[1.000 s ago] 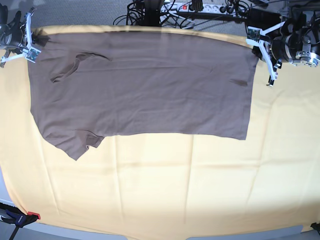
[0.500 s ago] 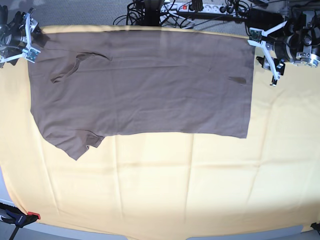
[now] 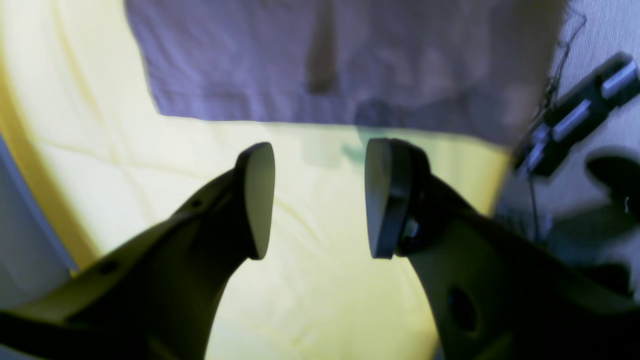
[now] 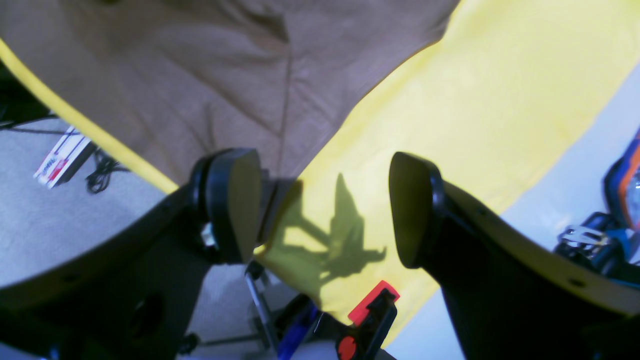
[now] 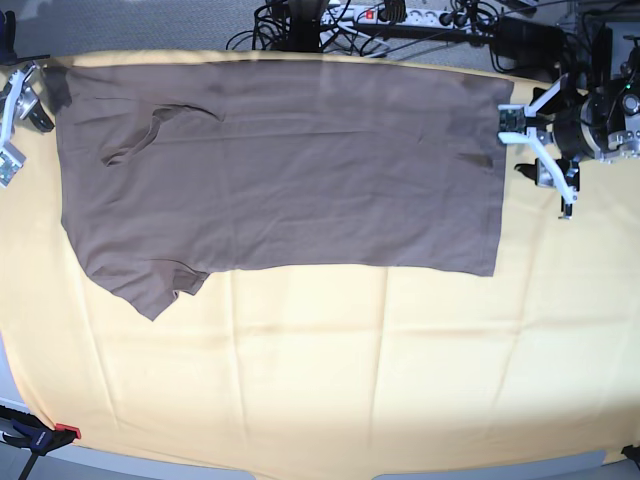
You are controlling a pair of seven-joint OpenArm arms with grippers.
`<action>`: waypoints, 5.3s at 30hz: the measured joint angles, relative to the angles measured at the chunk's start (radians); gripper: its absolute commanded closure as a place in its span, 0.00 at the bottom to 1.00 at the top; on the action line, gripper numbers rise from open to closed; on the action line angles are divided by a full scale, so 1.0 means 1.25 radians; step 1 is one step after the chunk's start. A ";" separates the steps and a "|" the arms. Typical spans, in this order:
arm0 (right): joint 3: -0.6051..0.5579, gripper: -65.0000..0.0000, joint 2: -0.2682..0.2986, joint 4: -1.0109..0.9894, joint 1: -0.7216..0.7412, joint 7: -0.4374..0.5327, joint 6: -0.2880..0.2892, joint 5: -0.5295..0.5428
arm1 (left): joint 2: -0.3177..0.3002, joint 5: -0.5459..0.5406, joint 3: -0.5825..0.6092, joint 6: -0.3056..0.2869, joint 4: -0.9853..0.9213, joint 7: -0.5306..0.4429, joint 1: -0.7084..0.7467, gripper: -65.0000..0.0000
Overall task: Fold the T-shirt properly
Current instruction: 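Release the shoulders and move both grippers to the shirt's hem corners, then grasp the hem corners and fold the hem over toward the collar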
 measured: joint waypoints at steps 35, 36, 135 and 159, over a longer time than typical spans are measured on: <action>0.000 0.35 -0.006 0.000 0.002 0.052 0.000 0.001 | 0.617 -0.702 -0.451 -0.255 -0.955 0.175 -0.109 0.54; 0.000 0.35 -0.006 0.000 0.002 0.054 0.000 0.001 | 0.620 -0.702 -0.451 -0.255 -0.955 0.173 -0.108 0.54; -0.363 1.00 -0.291 -0.869 0.941 0.075 -0.003 -0.114 | 0.654 -0.782 -0.449 -0.252 -0.958 0.263 -0.255 1.00; -0.465 1.00 -0.241 -0.803 0.895 0.014 -0.002 -0.120 | 0.581 -0.967 -0.449 -0.251 -0.958 0.620 -0.255 1.00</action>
